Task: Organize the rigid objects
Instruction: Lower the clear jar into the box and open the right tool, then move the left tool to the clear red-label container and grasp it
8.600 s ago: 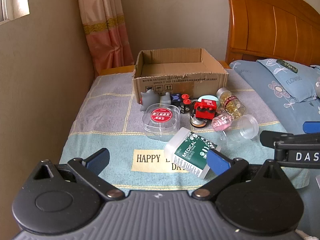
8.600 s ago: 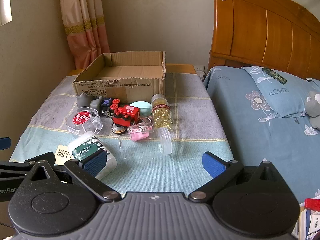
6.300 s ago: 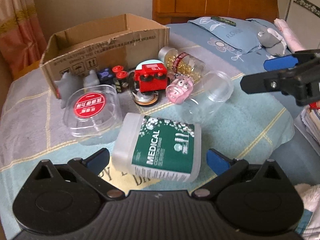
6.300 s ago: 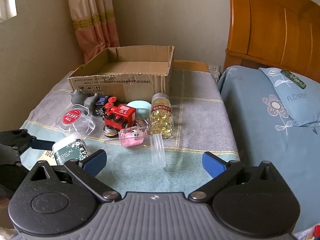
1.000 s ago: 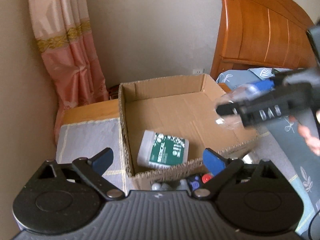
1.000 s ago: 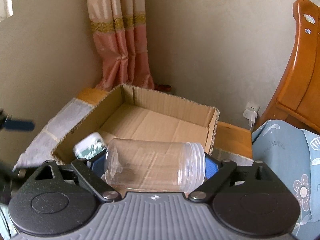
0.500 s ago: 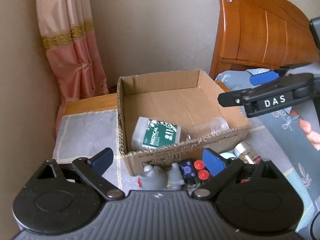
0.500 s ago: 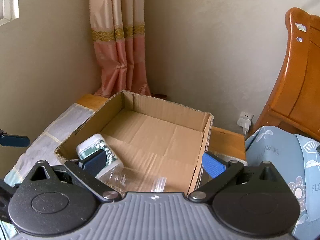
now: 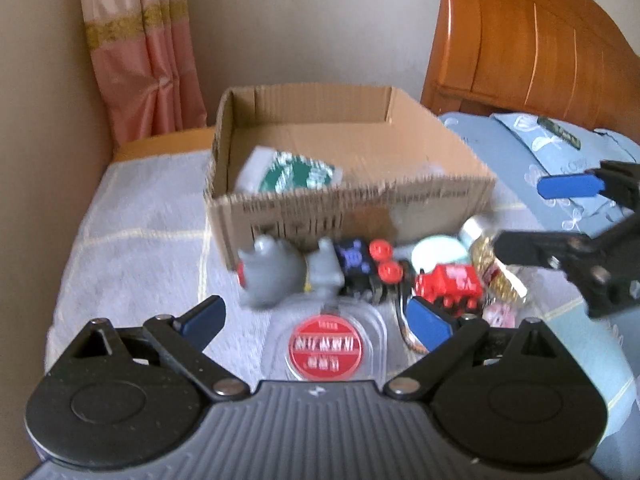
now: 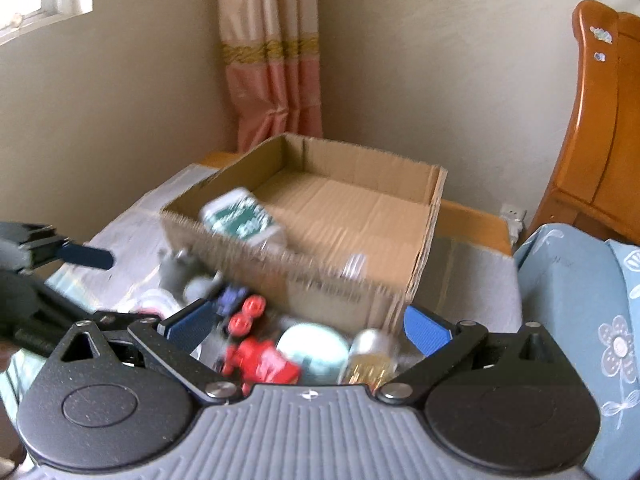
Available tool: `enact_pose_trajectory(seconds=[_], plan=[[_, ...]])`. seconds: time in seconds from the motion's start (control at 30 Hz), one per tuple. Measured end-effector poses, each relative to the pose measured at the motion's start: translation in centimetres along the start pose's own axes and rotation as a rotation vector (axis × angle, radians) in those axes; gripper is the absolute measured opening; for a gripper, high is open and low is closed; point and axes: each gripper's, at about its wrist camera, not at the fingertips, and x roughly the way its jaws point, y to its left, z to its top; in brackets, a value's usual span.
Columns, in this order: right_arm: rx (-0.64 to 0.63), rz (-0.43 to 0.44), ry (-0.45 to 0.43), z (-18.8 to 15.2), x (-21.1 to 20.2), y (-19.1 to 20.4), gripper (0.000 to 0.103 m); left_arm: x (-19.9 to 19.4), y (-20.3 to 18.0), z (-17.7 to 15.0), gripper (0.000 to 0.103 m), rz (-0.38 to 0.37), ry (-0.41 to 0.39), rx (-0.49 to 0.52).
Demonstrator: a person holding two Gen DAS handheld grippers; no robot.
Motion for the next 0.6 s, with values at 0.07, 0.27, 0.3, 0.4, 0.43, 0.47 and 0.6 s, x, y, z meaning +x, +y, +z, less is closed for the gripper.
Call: enact_pose_trajectory(seconds=[0.07,0.27,0.3,0.4,0.43,0.47,0.6], plan=[[0.000,0.013,0.013,-1.4,-0.1,0.1,0.103,0.5,-0.2,-0.8,0.097,-0.007,0.015,0.013],[0.035,0.080,0.079,-5.1,-0.1,-0.1,0.103,1.8,-0.5,-2.1,0.097,0.028,0.047,0.066],[0.026,0.080,0.080,-5.6,0.0,0.1,0.103,1.9,-0.4,-2.2,0.097,0.037,0.050,0.070],[-0.008,0.065,0.126,-6.6,0.5,0.8,0.103,2.2,0.2,-2.3,0.097,0.035,0.056,0.053],[-0.011,0.064,0.135,-6.9,0.7,1.1,0.103,2.2,0.4,-2.4,0.098,0.028,0.059,0.041],[-0.019,0.071,0.141,-7.1,0.8,1.3,0.103,2.1,0.6,-2.4,0.098,0.027,0.059,0.031],[-0.031,0.077,0.149,-7.5,1.6,1.9,0.103,2.0,1.2,-2.7,0.098,0.039,0.052,0.000]])
